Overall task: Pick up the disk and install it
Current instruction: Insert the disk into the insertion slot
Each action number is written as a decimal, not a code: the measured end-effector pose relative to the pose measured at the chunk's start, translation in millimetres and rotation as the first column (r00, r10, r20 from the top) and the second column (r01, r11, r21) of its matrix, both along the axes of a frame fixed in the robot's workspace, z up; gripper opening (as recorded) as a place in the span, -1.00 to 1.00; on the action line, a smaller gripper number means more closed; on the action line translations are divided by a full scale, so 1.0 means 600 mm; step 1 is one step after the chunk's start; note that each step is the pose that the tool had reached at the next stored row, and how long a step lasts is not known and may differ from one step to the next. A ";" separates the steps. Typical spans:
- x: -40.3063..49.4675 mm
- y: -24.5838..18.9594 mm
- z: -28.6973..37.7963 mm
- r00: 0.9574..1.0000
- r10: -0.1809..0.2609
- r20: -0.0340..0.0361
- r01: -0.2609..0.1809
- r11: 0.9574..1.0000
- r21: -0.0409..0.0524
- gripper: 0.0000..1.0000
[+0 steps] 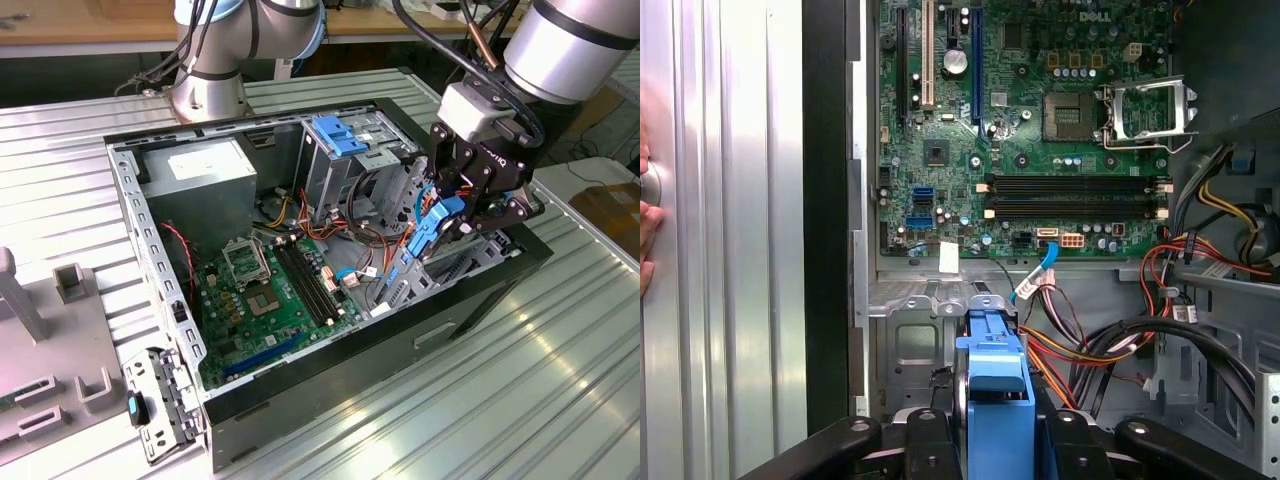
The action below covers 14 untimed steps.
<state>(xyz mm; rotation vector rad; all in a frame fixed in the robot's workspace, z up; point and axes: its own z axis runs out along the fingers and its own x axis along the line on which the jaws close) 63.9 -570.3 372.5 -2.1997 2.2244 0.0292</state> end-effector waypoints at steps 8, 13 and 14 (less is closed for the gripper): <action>0.000 0.0000 0.000 1.000 0.000 0.000 0.000 1.000 0.000 0.00; 0.000 0.0000 0.000 1.000 0.000 0.000 0.000 1.000 0.000 -0.03; 0.001 0.0001 0.000 1.000 0.000 0.000 0.000 1.000 0.000 -0.15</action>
